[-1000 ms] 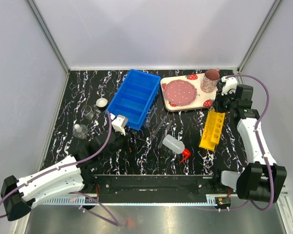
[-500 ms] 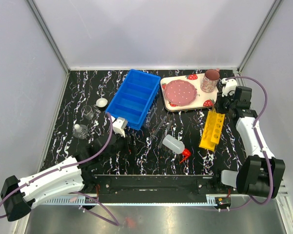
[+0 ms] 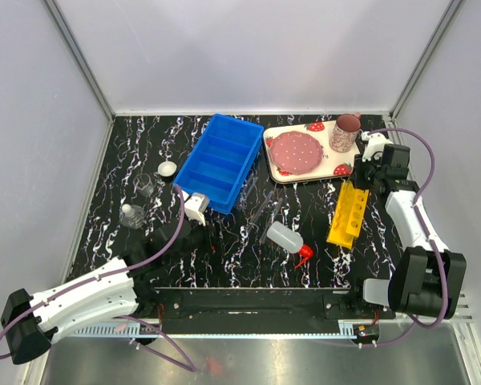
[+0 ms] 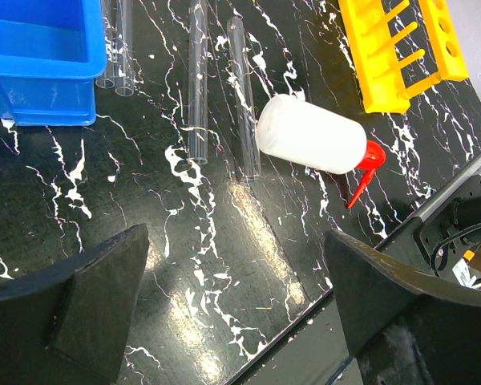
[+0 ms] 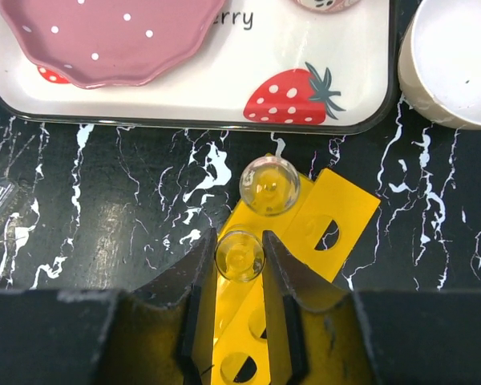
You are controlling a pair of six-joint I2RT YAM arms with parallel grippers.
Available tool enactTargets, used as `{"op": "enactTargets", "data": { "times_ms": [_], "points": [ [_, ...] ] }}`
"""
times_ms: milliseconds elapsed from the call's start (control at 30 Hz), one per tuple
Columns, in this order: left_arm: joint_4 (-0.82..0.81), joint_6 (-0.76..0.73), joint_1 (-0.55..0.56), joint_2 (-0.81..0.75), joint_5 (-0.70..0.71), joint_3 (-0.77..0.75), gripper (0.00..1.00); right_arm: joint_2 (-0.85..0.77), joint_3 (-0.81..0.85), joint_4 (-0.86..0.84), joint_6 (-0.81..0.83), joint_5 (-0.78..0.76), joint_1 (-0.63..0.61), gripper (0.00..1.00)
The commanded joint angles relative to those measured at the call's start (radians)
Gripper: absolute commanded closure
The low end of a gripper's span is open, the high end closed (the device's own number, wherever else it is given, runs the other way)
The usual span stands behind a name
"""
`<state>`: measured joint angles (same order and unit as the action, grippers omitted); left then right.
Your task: Organize the chemistry lab equipment
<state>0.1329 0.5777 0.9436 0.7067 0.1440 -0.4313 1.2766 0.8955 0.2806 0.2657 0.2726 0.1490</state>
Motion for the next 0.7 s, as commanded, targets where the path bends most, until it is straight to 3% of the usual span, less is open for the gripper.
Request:
{"op": "enactTargets", "data": {
  "times_ms": [0,500,600,667],
  "points": [
    [-0.056,0.011,-0.003,-0.012,0.003,0.006,0.07,0.036,-0.004,-0.057,0.015,0.004,0.006,0.71],
    [-0.067,0.011,-0.005,0.077,-0.05,-0.043,0.07,-0.002,-0.041,-0.029,0.049,0.06,0.009,0.48],
    [-0.036,-0.006,-0.005,0.112,-0.067,-0.081,0.07,-0.057,-0.029,0.015,0.076,0.086,0.018,0.4],
    [-0.013,-0.018,-0.005,0.155,-0.078,-0.115,0.07,-0.118,-0.026,0.041,0.104,0.114,0.03,0.3]
  ]
}}
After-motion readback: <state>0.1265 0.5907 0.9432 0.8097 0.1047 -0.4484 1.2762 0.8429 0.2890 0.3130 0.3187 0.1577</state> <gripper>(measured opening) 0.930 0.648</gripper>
